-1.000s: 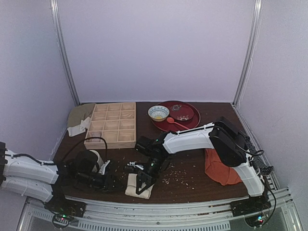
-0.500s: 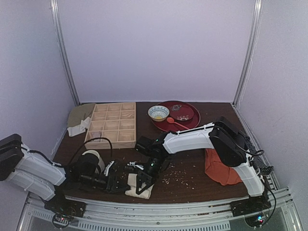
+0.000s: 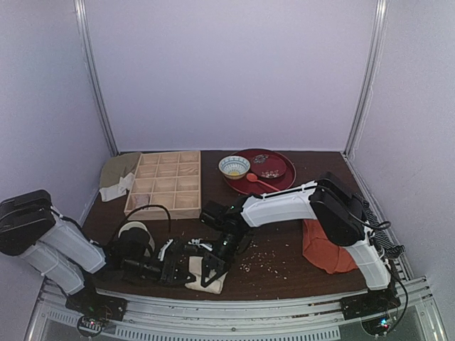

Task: Roll the underwear
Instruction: Roll the underwear at the center of the board.

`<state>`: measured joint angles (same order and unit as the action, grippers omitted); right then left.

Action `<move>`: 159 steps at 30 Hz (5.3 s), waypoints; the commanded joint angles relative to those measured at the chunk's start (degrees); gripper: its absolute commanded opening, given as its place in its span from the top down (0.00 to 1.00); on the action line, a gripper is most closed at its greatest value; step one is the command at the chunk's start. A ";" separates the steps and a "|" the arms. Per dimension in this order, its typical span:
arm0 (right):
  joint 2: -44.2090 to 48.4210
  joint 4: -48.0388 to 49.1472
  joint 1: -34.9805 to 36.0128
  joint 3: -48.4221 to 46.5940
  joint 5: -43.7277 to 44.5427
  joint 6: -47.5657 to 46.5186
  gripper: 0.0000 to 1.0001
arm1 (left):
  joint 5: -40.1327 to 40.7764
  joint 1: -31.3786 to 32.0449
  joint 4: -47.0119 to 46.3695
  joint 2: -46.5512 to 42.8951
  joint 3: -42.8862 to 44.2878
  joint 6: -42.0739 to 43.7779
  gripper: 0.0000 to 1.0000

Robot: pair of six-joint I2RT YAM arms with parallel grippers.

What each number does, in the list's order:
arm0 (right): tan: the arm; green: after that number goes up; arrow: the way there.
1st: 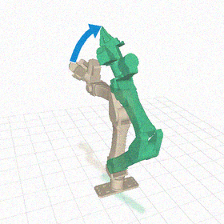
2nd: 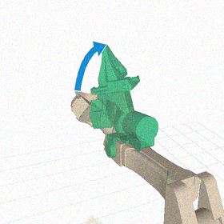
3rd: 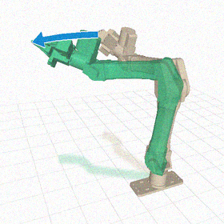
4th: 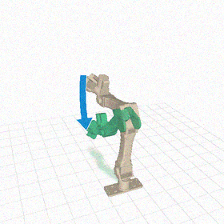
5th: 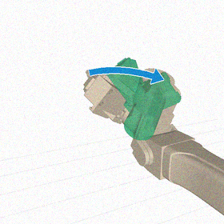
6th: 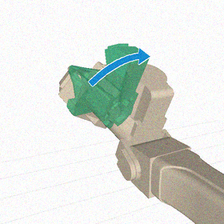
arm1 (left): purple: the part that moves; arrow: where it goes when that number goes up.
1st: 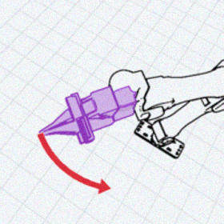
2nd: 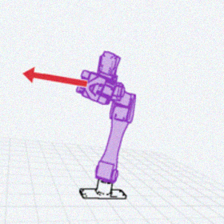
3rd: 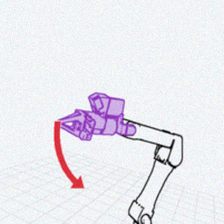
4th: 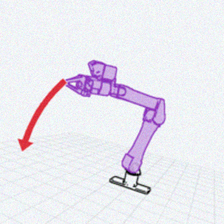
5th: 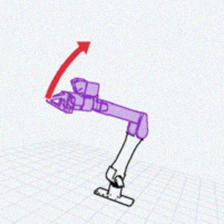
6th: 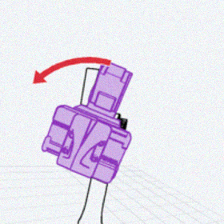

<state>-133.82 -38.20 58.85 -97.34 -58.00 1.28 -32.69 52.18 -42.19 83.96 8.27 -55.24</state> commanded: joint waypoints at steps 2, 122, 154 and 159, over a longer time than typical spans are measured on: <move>-5.32 -0.83 -0.23 3.31 17.50 -0.75 1.00 | -0.67 0.29 -3.76 2.73 1.05 -0.31 0.84; 19.11 12.71 12.84 21.81 44.45 -6.90 1.00 | 4.26 -6.61 47.91 -18.63 13.84 -0.92 0.54; 2.16 6.52 -4.54 10.96 4.86 5.55 1.00 | 4.16 -6.54 32.30 -13.27 10.73 2.88 0.46; 1.10 5.79 -4.77 9.79 3.78 6.32 1.00 | 3.29 -6.54 28.11 -11.16 11.39 6.78 0.42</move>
<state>-128.42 -26.33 53.80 -87.77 -57.89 6.20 -28.45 45.80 -7.20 71.72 19.51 -52.84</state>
